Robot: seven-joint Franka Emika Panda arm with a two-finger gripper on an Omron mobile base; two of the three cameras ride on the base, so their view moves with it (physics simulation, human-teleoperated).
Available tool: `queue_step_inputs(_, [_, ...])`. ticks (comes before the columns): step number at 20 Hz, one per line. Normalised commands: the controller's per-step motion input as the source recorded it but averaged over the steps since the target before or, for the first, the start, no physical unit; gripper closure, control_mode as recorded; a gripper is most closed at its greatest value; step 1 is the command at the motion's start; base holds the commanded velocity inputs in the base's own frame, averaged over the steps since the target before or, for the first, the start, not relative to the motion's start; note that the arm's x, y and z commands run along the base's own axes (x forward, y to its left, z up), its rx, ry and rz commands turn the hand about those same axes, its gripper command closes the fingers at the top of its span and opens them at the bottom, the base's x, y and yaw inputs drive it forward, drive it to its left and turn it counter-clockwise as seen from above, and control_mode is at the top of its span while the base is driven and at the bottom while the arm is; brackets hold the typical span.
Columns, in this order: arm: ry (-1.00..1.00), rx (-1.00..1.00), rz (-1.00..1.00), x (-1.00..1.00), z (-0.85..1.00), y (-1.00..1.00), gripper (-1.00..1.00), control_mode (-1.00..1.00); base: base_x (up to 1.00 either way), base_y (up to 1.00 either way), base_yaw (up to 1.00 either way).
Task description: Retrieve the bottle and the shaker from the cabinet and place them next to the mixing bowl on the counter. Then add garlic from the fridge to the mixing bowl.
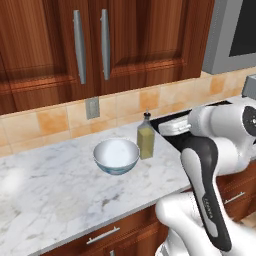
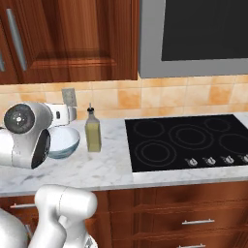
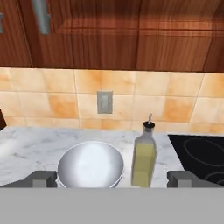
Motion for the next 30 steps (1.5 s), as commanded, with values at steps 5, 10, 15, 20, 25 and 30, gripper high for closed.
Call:
queue_step_inputs(5, [-0.08,-0.01,0.0,-0.88,0.8,0.02,-1.0,-1.0,0.0,0.0,0.0])
queue_step_inputs(10, [0.04,-0.01,0.0,-0.56,0.5,0.0,-1.0,-1.0,0.0,0.0,0.0])
queue_step_inputs(15, [0.35,-0.06,-0.05,0.0,-0.15,0.0,-1.0,-1.0,0.0,0.0,0.0])
queue_step_inputs(20, [0.25,-0.02,-0.08,0.0,-0.1,0.0,-1.0,-1.0,0.0,0.0,0.0])
queue_step_inputs(25, [0.0,0.0,0.0,0.0,0.0,0.0,-1.0,-1.0,0.0,0.0,0.0])
queue_step_inputs(30, [0.0,0.0,0.0,0.0,0.0,0.0,-1.0,-1.0,0.0,0.0,0.0])
